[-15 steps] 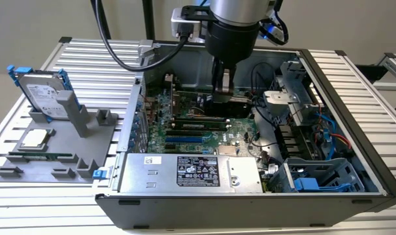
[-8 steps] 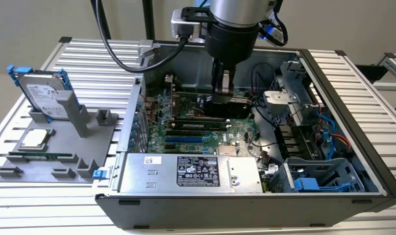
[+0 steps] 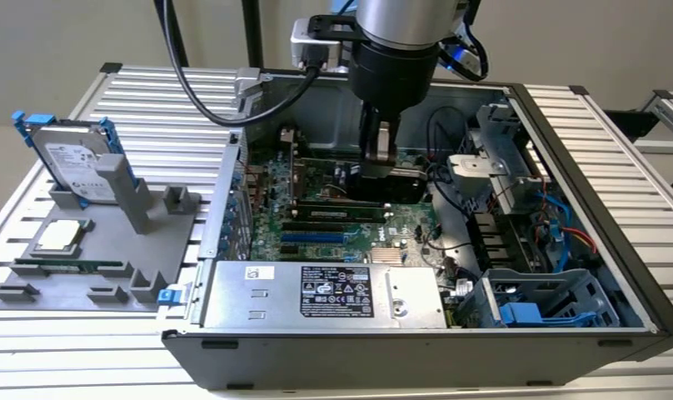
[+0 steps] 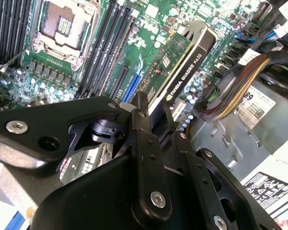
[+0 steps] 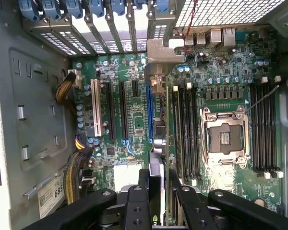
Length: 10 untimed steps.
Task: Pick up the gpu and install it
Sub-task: 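Insert the gpu into the slot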
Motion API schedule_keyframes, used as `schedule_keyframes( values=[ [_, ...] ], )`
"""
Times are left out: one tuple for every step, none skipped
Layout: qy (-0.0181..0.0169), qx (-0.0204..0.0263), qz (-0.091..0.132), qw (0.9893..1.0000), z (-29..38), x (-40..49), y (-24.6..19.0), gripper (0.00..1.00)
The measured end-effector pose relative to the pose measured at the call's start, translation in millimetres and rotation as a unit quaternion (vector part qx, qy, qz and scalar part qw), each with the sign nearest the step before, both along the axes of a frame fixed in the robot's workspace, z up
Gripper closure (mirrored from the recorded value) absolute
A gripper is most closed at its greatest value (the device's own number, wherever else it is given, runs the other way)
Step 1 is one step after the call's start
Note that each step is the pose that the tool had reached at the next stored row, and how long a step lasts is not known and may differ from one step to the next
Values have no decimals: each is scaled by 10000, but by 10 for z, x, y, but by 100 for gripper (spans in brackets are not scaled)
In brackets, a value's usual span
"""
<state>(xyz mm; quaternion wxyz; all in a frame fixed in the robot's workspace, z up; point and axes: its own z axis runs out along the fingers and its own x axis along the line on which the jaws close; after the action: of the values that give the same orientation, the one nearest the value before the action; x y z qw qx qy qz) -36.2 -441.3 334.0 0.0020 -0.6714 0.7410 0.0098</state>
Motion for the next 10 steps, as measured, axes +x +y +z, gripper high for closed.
schedule_keyframes(
  values=[
    [0,-1,0,10000,-2,0,0,100],
    [0,-1,0,10000,-2,0,0,100],
    [0,-1,0,10000,-2,0,0,100],
    [0,-1,0,10000,-2,0,0,100],
    [0,-1,0,10000,-3,0,0,100],
    [0,-1,0,10000,-4,0,0,100],
    [0,-1,0,10000,-4,0,0,100],
    [0,0,0,10000,-5,0,0,100],
    [-1,1,0,10000,-9,0,0,100],
    [-1,1,0,10000,-14,0,0,100]
  ],
)
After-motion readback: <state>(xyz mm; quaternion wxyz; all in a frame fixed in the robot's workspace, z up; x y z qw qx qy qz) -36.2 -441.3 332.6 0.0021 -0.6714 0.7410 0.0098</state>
